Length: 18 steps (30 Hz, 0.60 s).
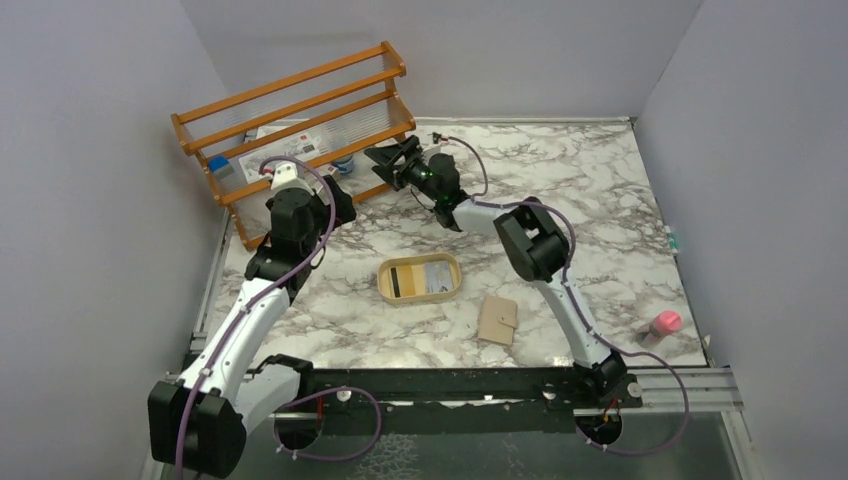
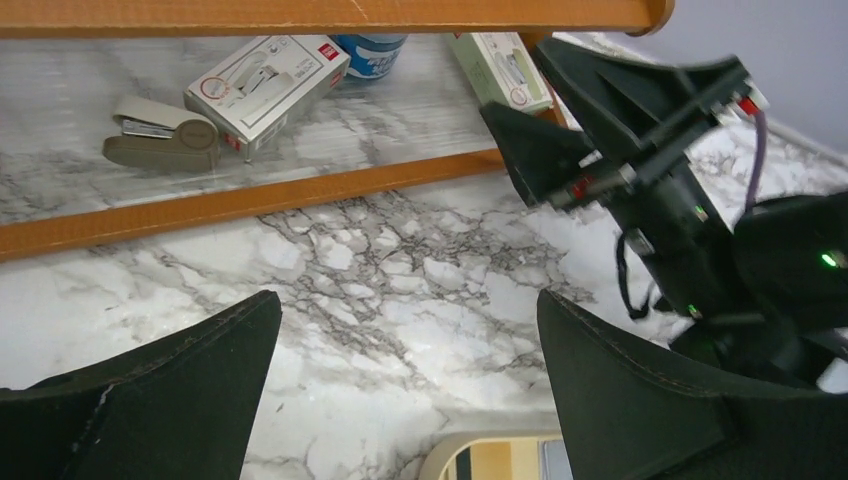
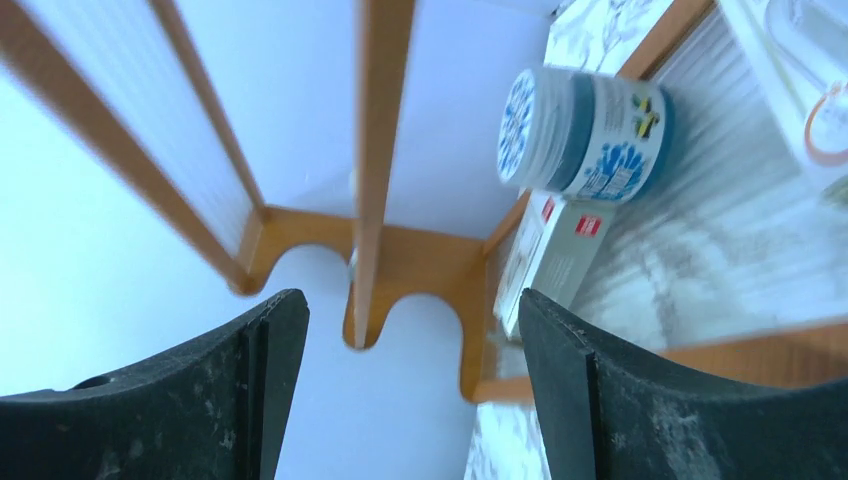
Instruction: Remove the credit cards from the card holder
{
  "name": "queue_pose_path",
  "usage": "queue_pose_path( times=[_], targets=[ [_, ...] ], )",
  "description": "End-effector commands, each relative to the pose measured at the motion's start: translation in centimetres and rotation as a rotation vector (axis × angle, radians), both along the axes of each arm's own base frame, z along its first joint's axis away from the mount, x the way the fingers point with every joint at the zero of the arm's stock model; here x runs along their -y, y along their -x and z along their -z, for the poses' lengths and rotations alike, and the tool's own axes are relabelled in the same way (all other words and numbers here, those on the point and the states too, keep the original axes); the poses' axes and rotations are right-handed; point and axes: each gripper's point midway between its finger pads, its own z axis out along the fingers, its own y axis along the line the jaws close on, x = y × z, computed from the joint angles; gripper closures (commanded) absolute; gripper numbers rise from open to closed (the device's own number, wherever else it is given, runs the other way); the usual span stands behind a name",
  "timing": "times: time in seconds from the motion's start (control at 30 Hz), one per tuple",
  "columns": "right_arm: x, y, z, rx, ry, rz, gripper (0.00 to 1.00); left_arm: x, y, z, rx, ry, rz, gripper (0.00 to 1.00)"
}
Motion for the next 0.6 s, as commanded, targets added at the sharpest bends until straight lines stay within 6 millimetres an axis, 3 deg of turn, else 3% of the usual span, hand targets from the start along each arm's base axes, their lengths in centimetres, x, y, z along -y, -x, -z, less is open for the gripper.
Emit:
queue_pose_path(
  times=[0.0,0.13,0.3,0.37,0.4,0.57],
  targets=[
    [4.6,2.9,-7.6,0.172,-0.088,-0.022,0.18,0.0,-2.7,-2.5,0.222,0.169,-0.075,0.02],
    [9.7,3.6,-11.6,0.231,-0.128,-0.008,0.18,0.9,-4.2,-3.3,0.315,0.346,-0.092,0.05],
    [15.6,5.4,-16.0,0.294,-0.126,0.025,0.18,0.2,-5.6,-3.2,0.445,0.540,-0.155,0.07],
    [17.8,6.6,-16.2,0.296,-0.106,0.047,0.18,0.1,-6.3,-3.1,0.485,0.623,-0.162,0.07],
    [18.6,7.2,-17.3,0.317,-0.105,0.058,0.18,0.0,-6.6,-3.0,0.500,0.668,-0.167,0.07],
    [22.3,9.8,-17.4,0.324,-0.031,0.132,0.18,-0.2,-8.6,-3.9,0.618,0.808,-0.158,0.07]
  ],
)
